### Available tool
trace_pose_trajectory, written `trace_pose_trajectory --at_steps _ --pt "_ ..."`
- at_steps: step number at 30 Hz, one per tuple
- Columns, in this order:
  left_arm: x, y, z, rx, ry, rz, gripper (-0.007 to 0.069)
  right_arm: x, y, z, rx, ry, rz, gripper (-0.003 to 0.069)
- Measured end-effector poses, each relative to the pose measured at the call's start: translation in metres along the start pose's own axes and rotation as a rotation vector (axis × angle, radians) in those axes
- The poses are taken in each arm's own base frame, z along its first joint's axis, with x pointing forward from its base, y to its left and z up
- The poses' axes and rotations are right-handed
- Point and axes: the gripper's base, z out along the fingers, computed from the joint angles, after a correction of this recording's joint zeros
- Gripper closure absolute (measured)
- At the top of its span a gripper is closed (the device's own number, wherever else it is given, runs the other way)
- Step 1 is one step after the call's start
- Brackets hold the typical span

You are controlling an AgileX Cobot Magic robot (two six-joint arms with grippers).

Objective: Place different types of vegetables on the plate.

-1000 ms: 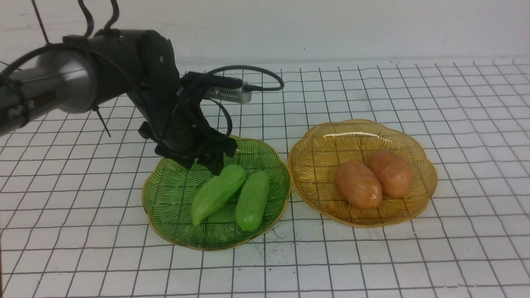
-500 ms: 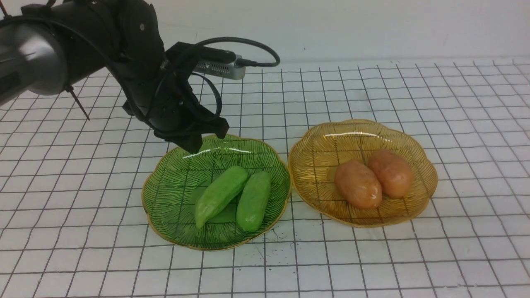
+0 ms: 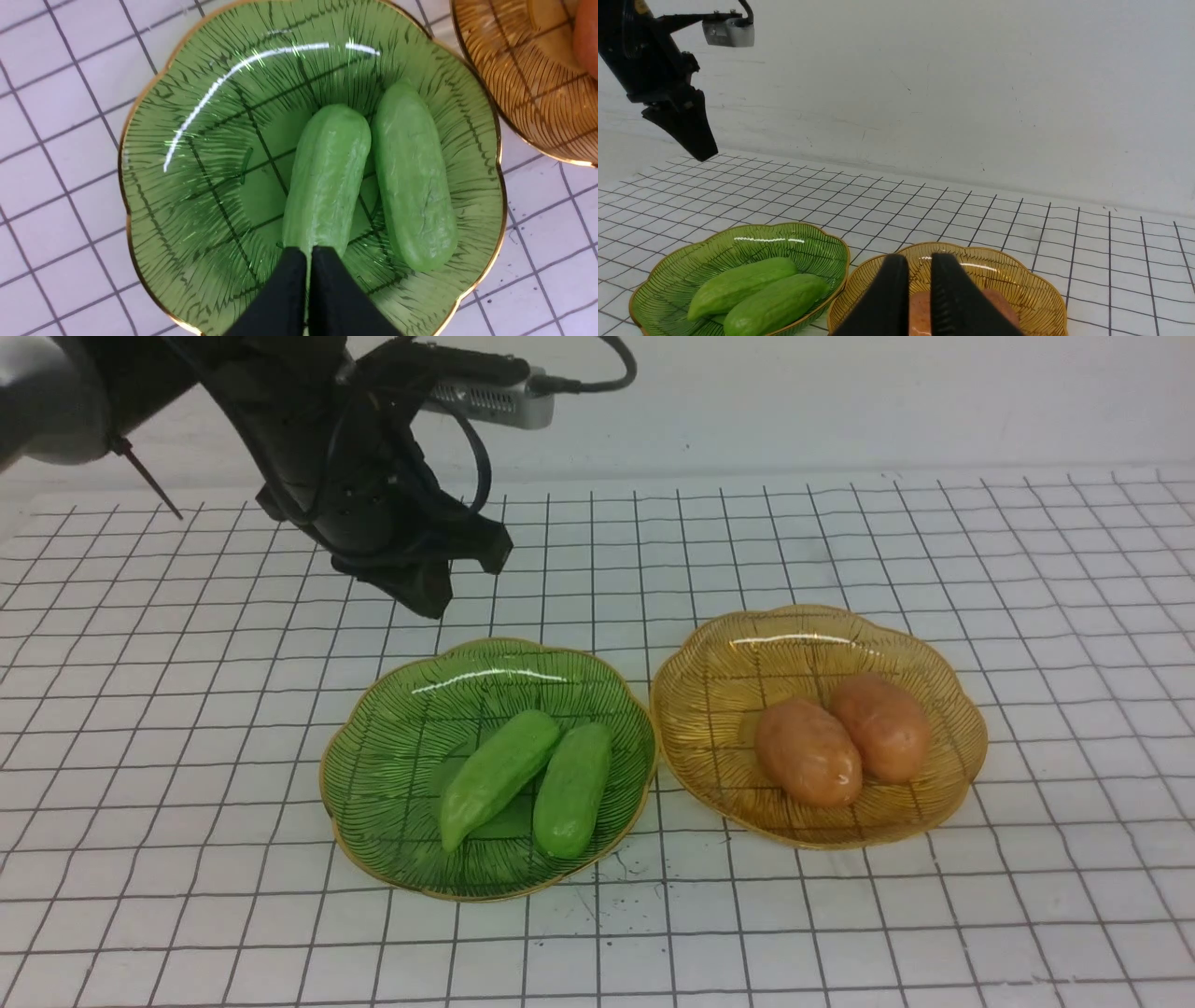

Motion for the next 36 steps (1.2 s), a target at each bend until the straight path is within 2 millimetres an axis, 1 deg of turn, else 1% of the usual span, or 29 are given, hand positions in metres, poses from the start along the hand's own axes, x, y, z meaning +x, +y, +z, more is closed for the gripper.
trace_pose_trajectory --at_steps 3,7,8,9,11,12,14,16,17,18,19,22,23,25,26,27,29,31,32,33,34,36 --pt "0.0 0.0 -0.001 0.0 -0.001 0.0 0.0632 0.015 -0.002 -0.007 0.027 -0.006 0.0 0.0594" --pt "0.0 0.0 -0.001 0.0 0.001 0.001 0.0632 0.05 -0.009 -0.017 0.167 0.061 0.003 0.0594" --pt "0.0 0.0 -0.001 0.0 0.0 0.006 0.0632 0.058 -0.01 -0.018 0.189 0.087 0.005 0.0594" --pt "0.0 0.0 -0.001 0.0 0.0 0.012 0.0632 0.071 -0.012 -0.02 0.235 0.137 0.011 0.0594" --pt "0.0 0.0 -0.001 0.0 -0.002 0.018 0.0632 0.082 -0.014 -0.021 0.265 0.184 0.018 0.0594" --pt "0.0 0.0 -0.004 0.0 -0.007 0.021 0.0632 0.092 -0.015 -0.022 0.291 0.235 0.026 0.0594" --pt "0.001 -0.001 -0.011 -0.002 -0.022 0.026 0.0632 0.106 -0.016 -0.022 0.31 0.295 0.036 0.0594" --pt "0.003 -0.001 -0.021 -0.003 -0.043 0.028 0.0632 0.105 -0.016 -0.021 0.313 0.275 0.033 0.0594" --pt "0.004 -0.002 -0.029 -0.005 -0.061 0.03 0.0632 0.105 -0.017 -0.021 0.314 0.269 0.032 0.0594" --pt "0.004 -0.002 -0.031 -0.005 -0.065 0.03 0.0632 0.105 -0.017 -0.021 0.314 0.268 0.032 0.0594" --pt "0.006 -0.002 -0.037 -0.006 -0.078 0.031 0.0632 0.105 -0.017 -0.021 0.313 0.264 0.031 0.0594" --pt "0.014 -0.005 -0.07 -0.007 -0.148 0.034 0.0632 0.104 -0.017 -0.021 0.312 0.252 0.029 0.0594" --pt "0.015 -0.005 -0.072 -0.007 -0.153 0.034 0.0632 0.104 -0.017 -0.021 0.312 0.252 0.029 0.0594" --pt "0.032 -0.01 -0.103 0.012 -0.213 0.035 0.0632 0.104 -0.017 -0.021 0.312 0.25 0.029 0.0594" --pt "0.034 -0.011 -0.105 0.014 -0.216 0.035 0.0632 0.104 -0.017 -0.021 0.312 0.25 0.029 0.0594" --pt "0.045 -0.013 -0.115 0.018 -0.232 0.038 0.0632 0.105 -0.017 -0.021 0.312 0.251 0.029 0.0594" --pt "0.075 -0.016 -0.136 0.023 -0.254 0.041 0.0632 0.104 -0.017 -0.021 0.312 0.25 0.029 0.0594" --pt "0.095 -0.018 -0.145 0.023 -0.262 0.041 0.0632 0.104 -0.017 -0.021 0.313 0.25 0.029 0.0594" --pt "0.11 -0.02 -0.151 0.022 -0.27 0.043 0.0632 0.104 -0.017 -0.021 0.317 0.249 0.029 0.0594" --pt "0.12 -0.02 -0.152 0.024 -0.266 0.042 0.0632 0.104 -0.017 -0.021 0.322 0.249 0.03 0.0594" --pt "0.136 -0.022 -0.159 0.022 -0.284 0.044 0.0632 0.104 -0.018 -0.021 0.331 0.248 0.031 0.0594" --pt "0.164 -0.024 -0.165 0.023 -0.297 0.045 0.0632 0.104 -0.018 -0.021 0.349 0.248 0.033 0.0594"
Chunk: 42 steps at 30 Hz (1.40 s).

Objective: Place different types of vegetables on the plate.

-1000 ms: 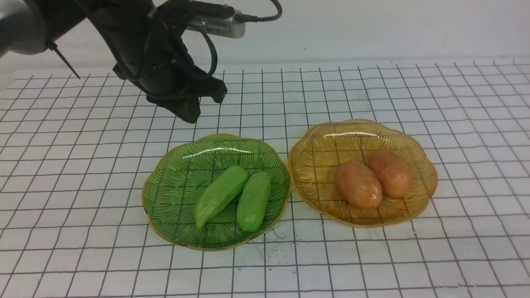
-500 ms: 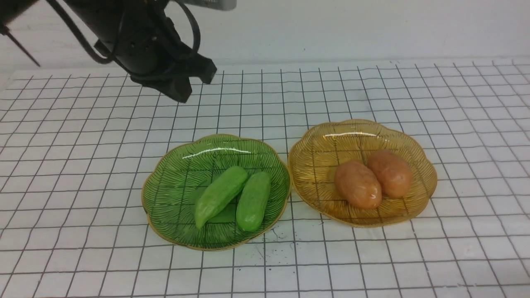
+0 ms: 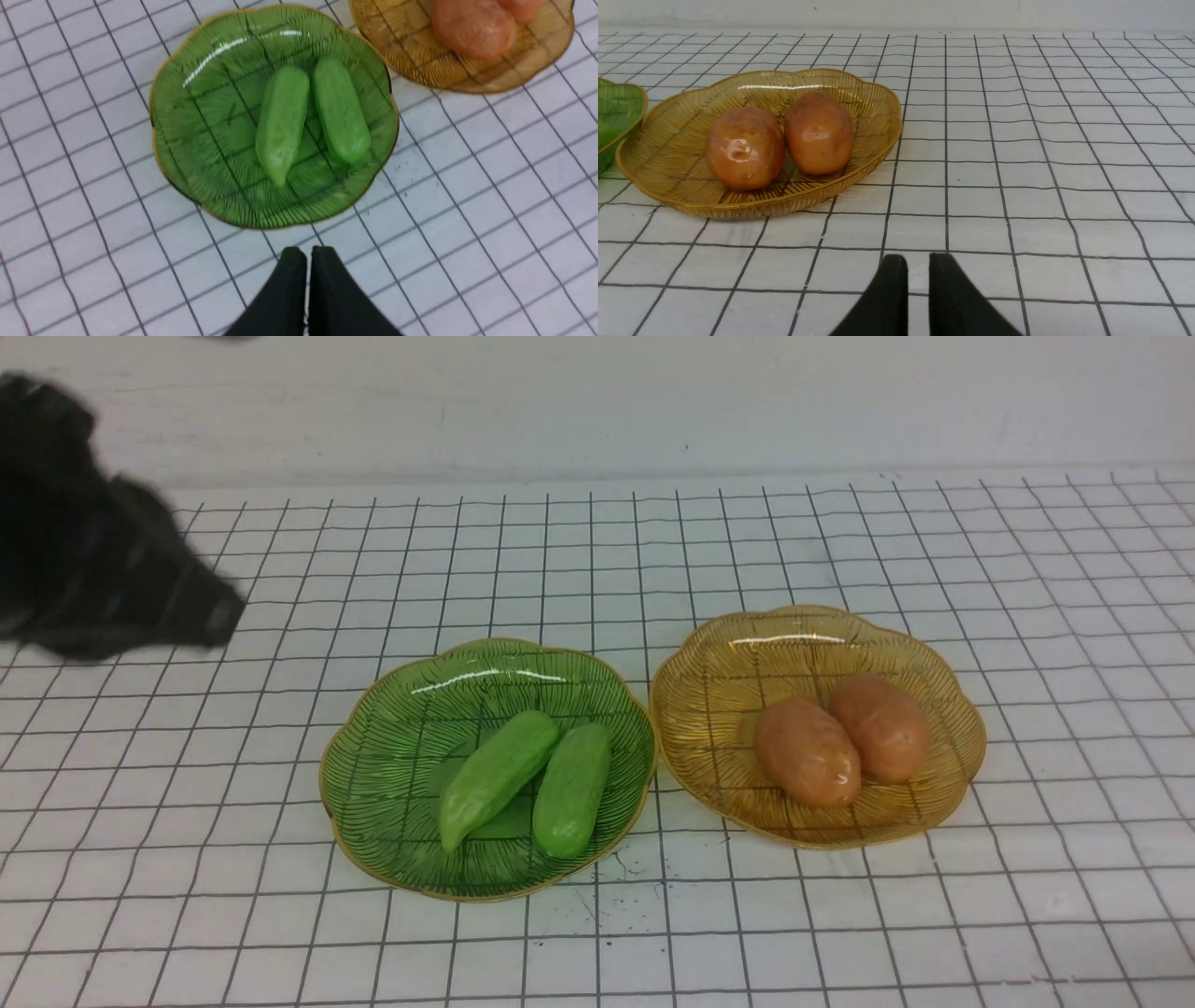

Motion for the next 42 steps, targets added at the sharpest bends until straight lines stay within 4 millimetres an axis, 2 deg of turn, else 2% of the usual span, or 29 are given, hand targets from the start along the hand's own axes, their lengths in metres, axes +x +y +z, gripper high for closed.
trace_pose_trajectory --at_steps 1,2,4,5,7,9,10,12,13,15,16,19,22,32,42 --pt "0.013 -0.002 -0.006 0.002 -0.009 -0.001 0.0632 0.0 -0.001 0.0 0.009 0.0 0.002 0.0594" --pt "0.038 -0.005 -0.016 0.004 -0.024 -0.01 0.0632 0.0 -0.001 0.0 0.019 0.0 0.004 0.0594" --pt "0.074 -0.009 -0.019 0.007 -0.026 -0.033 0.0632 0.0 -0.001 0.0 0.022 0.0 0.005 0.0594" --pt "0.08 -0.01 -0.023 0.006 -0.041 -0.034 0.0632 0.0 -0.001 0.0 0.022 0.0 0.005 0.0594" --pt "0.121 -0.013 -0.019 0.001 -0.115 -0.063 0.0632 0.0 -0.001 0.0 0.022 0.0 0.005 0.0594" --pt "0.144 -0.013 -0.008 -0.009 -0.222 -0.079 0.0632 0.0 -0.001 0.0 0.022 0.0 0.005 0.0594" --pt "0.145 -0.013 -0.009 -0.011 -0.261 -0.078 0.0632 0.0 -0.001 0.0 0.022 0.0 0.005 0.0594" --pt "0.163 -0.012 0.0 -0.027 -0.457 -0.084 0.0632 0.0 -0.001 0.0 0.022 0.0 0.005 0.0594" --pt "0.162 -0.012 0.002 -0.028 -0.466 -0.085 0.0632 0.0 -0.001 0.0 0.022 0.0 0.005 0.0594" --pt "0.171 -0.011 0.006 -0.021 -0.681 -0.121 0.0632 0.0 -0.001 0.0 0.022 0.0 0.005 0.0594" --pt "0.171 -0.011 0.006 -0.021 -0.681 -0.121 0.0632 0.0 -0.001 0.0 0.022 0.0 0.005 0.0594" --pt "0.179 -0.011 0.01 0.03 -0.867 -0.212 0.0632 0.0 -0.001 0.0 0.022 0.0 0.005 0.0594" --pt "0.182 -0.01 0.019 0.048 -0.902 -0.251 0.0632 0.0 -0.001 0.0 0.022 0.0 0.005 0.0594" --pt "0.191 -0.01 0.035 0.05 -0.803 -0.257 0.0632 0.0 -0.001 0.0 0.022 0.0 0.006 0.0594" --pt "0.201 -0.006 0.043 -0.047 -0.7 -0.169 0.0632 0.0 -0.001 0.0 0.022 0.0 0.006 0.0594"
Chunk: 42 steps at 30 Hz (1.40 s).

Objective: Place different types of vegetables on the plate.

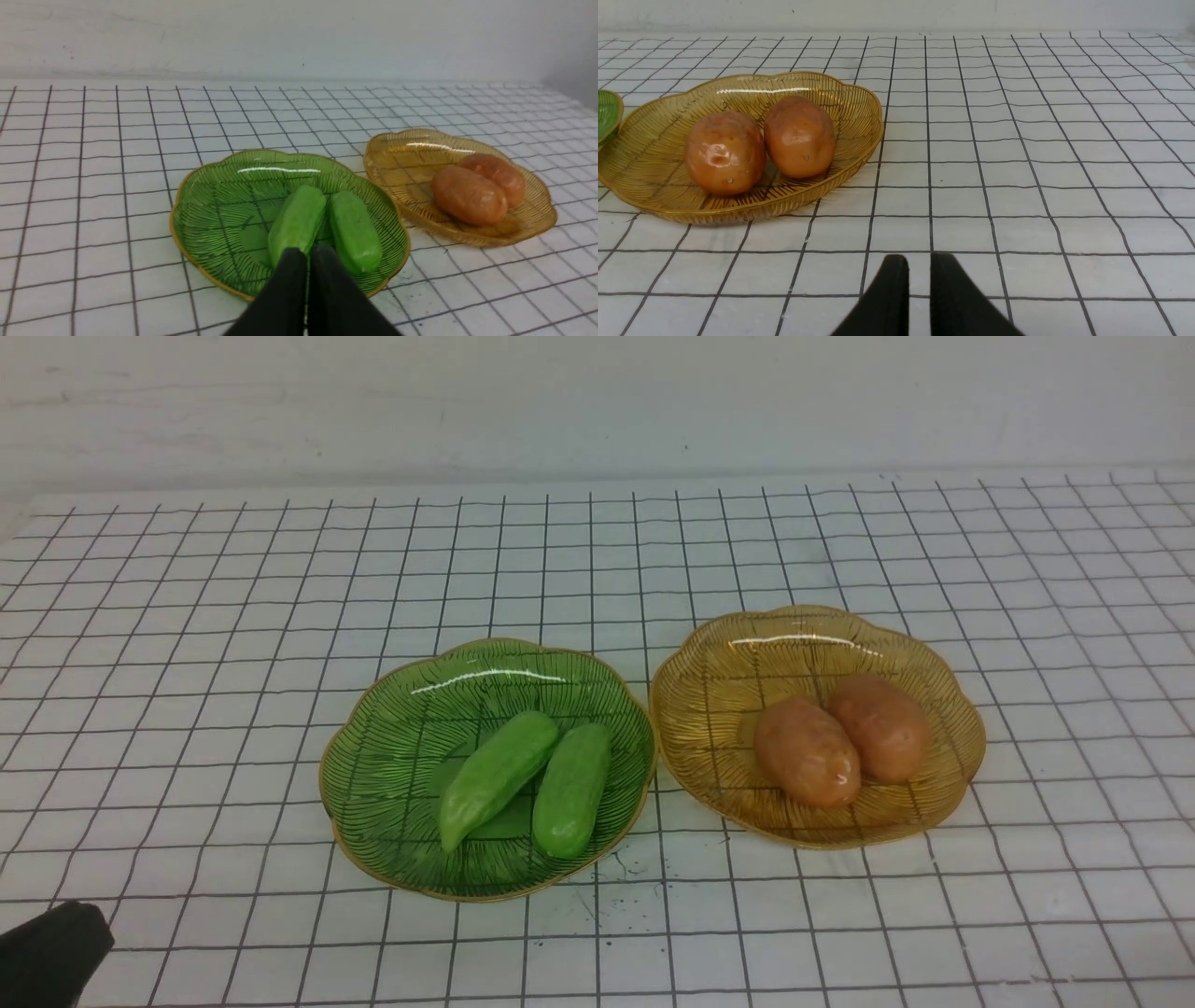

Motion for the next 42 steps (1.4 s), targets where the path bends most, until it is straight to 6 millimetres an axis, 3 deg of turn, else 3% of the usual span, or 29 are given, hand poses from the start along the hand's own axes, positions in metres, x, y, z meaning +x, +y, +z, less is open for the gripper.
trace_pose_trajectory --at_steps 3,8,15,42 --pt "0.008 0.005 -0.001 -0.059 -0.015 0.03 0.0632 0.0 0.0 0.0 0.0 0.0 0.0 0.0594" --pt "0.041 0.018 0.003 -0.222 -0.03 0.047 0.0632 0.0 0.0 0.0 0.0 0.0 0.0 0.0594" --pt "0.092 0.031 0.018 -0.31 0.119 0.021 0.0632 0.0 0.0 0.0 0.0 0.0 0.0 0.0594" --pt "0.091 0.031 0.018 -0.315 0.1 0.01 0.0632 0.0 0.0 0.0 0.0 0.0 0.0 0.0594"
